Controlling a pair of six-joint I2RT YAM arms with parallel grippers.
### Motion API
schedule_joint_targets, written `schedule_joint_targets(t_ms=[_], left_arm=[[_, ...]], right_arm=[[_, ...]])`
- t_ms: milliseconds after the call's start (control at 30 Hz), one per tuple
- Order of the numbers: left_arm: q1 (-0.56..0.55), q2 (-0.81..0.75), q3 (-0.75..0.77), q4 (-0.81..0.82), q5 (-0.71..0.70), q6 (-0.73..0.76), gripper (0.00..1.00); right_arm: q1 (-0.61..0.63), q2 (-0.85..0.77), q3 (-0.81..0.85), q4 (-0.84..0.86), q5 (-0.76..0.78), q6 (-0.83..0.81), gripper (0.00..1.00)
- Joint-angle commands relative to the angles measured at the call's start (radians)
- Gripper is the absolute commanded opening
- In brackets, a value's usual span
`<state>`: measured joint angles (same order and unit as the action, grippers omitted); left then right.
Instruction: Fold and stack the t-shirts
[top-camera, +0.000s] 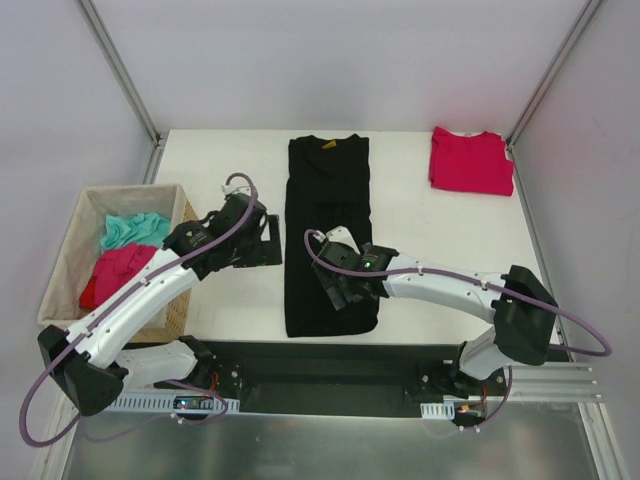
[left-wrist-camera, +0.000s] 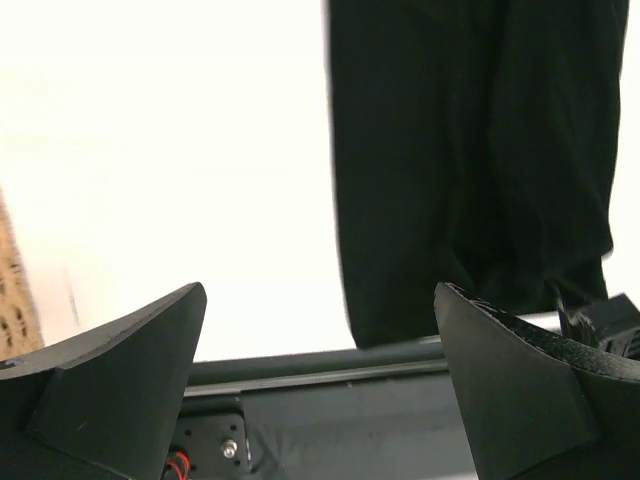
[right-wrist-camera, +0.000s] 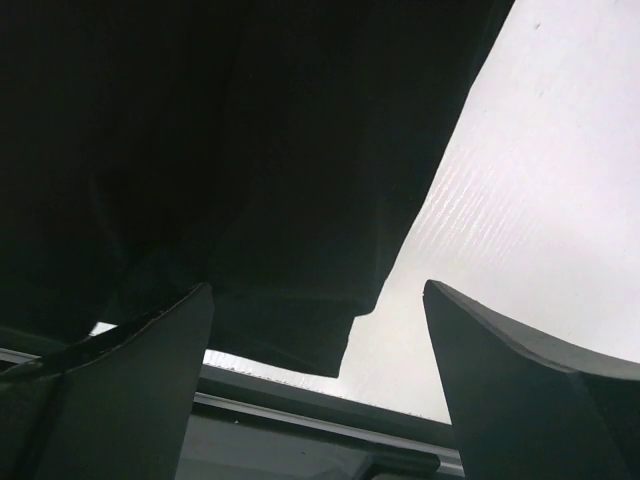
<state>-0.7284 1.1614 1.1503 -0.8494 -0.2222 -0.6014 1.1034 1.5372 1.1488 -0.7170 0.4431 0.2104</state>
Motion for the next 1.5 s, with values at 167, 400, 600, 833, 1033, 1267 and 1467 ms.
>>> schedule_joint_targets(t_ms=[167,400,600,833,1033,1267,1467], left_arm=[[0.198,-0.089,-0.133,0.064,0.033,0.008,0.99],[0.216,-0.075,-0.173,0.104,0.064,0.011,0.99],[0.225,-0.077,-0.181,0.108,0.073,0.025,0.99],[0.239,-0.062,-0.187,0.122,0.089,0.038,0.99],[0.242,-0.028,-0.182,0.147,0.132,0.041,0.99],[0.242,0.003,-0.167,0.164,0.153,0.049,0.99],[0.241,0.029,-0.147,0.165,0.210,0.063,0.99]], right_arm=[[0.006,-0.009,-0.029,-0.016,-0.009,0.043,0.90],[0.006,0.086,-0.015,0.033,-0.027,0.023,0.90],[0.022,0.287,0.014,0.071,-0.095,0.007,0.90],[0.085,0.288,-0.034,0.047,-0.149,-0.009,0.90],[0.148,0.154,-0.118,-0.035,-0.115,0.017,0.90],[0.171,-0.031,-0.112,-0.137,0.002,0.078,0.91],[0.159,0.033,0.032,-0.170,0.118,0.043,0.91]])
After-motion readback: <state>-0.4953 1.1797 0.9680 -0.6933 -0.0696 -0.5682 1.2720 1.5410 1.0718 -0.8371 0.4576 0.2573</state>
